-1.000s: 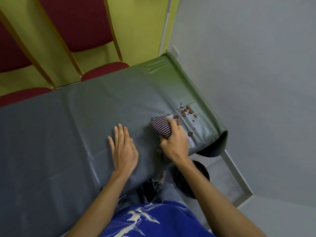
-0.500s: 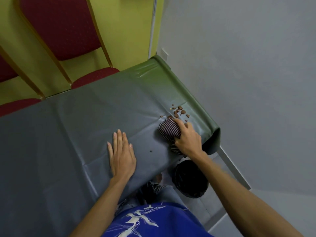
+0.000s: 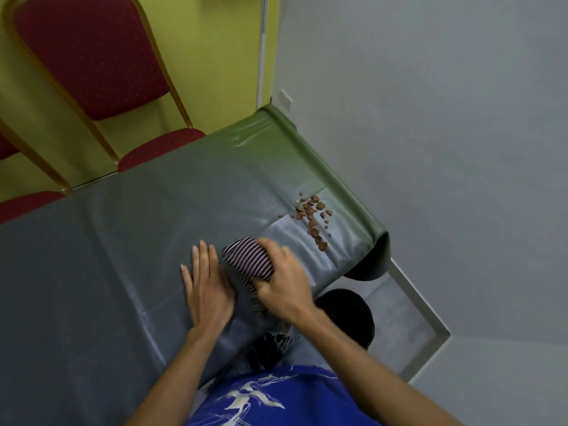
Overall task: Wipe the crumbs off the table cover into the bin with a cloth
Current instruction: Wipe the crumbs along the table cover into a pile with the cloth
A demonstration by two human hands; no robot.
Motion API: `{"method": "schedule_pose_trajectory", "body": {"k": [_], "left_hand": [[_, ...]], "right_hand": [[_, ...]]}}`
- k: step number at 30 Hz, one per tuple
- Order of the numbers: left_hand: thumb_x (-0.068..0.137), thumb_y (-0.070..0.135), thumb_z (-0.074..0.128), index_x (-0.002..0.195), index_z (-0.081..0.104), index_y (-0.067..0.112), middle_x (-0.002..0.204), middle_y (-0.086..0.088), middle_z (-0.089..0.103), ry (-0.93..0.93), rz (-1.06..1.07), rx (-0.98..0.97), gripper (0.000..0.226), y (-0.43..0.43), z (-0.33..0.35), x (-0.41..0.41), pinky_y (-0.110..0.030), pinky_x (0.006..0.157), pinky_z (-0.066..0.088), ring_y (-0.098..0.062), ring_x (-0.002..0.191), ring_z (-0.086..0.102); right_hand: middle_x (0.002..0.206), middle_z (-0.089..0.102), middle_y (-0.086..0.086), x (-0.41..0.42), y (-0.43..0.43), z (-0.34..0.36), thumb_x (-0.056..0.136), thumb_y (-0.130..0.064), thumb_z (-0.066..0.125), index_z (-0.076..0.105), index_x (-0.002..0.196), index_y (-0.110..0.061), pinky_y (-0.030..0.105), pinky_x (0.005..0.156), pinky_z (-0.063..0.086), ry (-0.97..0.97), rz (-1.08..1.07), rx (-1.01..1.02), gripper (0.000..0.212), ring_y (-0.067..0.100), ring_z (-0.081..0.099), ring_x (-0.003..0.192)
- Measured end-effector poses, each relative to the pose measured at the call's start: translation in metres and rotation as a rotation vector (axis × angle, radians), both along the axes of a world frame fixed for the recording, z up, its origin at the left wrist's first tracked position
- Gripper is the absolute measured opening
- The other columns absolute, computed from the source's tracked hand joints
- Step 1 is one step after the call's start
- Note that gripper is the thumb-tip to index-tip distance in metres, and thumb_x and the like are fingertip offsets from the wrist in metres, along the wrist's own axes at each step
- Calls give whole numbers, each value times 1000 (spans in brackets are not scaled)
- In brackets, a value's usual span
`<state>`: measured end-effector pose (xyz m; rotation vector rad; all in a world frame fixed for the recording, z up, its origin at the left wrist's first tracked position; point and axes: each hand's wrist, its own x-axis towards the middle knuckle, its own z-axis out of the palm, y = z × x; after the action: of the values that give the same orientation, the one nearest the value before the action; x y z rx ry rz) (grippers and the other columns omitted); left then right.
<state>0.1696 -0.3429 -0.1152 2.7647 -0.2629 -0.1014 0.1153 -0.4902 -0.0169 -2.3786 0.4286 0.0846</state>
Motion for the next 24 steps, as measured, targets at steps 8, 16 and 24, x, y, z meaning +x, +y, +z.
{"method": "schedule_pose_trajectory", "body": {"k": [8, 16, 24], "left_hand": [[99, 27, 21, 151, 31, 3, 161, -9, 22, -53, -5, -17, 58, 4, 1, -1, -48, 122, 9, -21, 151, 14], [101, 26, 21, 151, 31, 2, 162, -8, 22, -54, -3, -6, 56, 3, -1, -2, -48, 122, 11, -21, 151, 14], [101, 27, 21, 152, 29, 3, 162, -9, 20, -58, -31, 7, 56, 7, -3, -2, -48, 122, 10, -21, 151, 13]], "right_hand": [[123, 49, 2, -11, -16, -22, 78, -21, 63, 29, 141, -43, 45, 82, 55, 133, 4, -128, 75, 32, 61, 105], [133, 54, 0, -17, -41, -12, 74, -14, 69, 41, 140, -30, 42, 91, 52, -41, -334, -30, 73, 26, 58, 115], [123, 50, -1, -28, -16, -20, 77, -24, 64, 28, 140, -43, 45, 75, 56, 133, 77, -176, 75, 31, 63, 102]]}}
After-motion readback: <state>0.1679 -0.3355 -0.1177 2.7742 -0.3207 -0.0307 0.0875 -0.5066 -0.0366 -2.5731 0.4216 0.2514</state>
